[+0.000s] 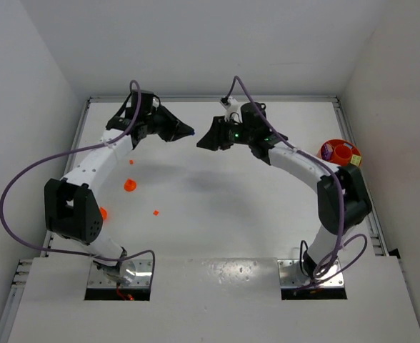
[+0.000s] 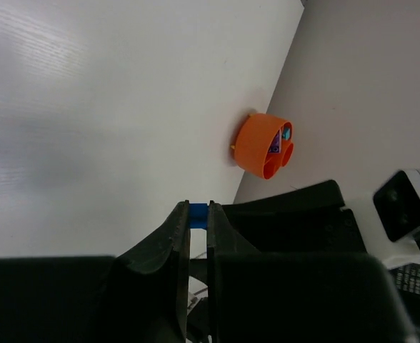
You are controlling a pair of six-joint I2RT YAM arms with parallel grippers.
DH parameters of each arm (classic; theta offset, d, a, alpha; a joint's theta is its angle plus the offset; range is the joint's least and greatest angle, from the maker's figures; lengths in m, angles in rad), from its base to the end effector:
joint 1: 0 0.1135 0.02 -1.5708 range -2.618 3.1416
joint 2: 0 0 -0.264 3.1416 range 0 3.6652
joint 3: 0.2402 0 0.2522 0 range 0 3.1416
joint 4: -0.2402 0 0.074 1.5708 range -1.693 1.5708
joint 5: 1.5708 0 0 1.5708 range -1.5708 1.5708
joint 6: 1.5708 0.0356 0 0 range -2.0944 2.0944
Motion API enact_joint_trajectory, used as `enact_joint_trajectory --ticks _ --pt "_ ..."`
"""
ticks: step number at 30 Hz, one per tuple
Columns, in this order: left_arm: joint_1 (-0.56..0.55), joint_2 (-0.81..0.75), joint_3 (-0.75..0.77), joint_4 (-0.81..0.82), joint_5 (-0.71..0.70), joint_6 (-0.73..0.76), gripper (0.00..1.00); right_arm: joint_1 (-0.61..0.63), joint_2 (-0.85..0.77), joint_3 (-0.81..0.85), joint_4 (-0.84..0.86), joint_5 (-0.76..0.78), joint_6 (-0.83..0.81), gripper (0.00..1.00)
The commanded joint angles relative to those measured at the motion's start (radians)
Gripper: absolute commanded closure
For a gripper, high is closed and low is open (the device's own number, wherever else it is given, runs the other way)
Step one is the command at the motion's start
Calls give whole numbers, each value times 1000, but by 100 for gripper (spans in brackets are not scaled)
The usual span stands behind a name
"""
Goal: Sort the legos into containers by color
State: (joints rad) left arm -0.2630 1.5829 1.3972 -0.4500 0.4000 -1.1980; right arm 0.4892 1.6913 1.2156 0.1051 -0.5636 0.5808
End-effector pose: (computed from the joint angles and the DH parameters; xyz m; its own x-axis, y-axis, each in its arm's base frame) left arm 0.3449 -0.1072 0.3278 -0.7136 -0.6962 -0.0777 -0.3365 0.4380 -0.8336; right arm 0.3389 0.2019 0.2790 -0.7264 0.1388 -0.6731 -0.5242 0.5216 0.6732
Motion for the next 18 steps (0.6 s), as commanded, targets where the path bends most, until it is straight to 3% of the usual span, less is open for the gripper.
enact_joint_trajectory --ticks 1,12,18 --pt "1 -12 -4 53 65 -83 100 29 50 71 163 24 125 61" --pt "10 -23 -72 99 129 -94 100 48 128 131 226 -5 192 61" --pt "10 -32 -102 108 129 -84 100 48 128 140 226 -24 174 67"
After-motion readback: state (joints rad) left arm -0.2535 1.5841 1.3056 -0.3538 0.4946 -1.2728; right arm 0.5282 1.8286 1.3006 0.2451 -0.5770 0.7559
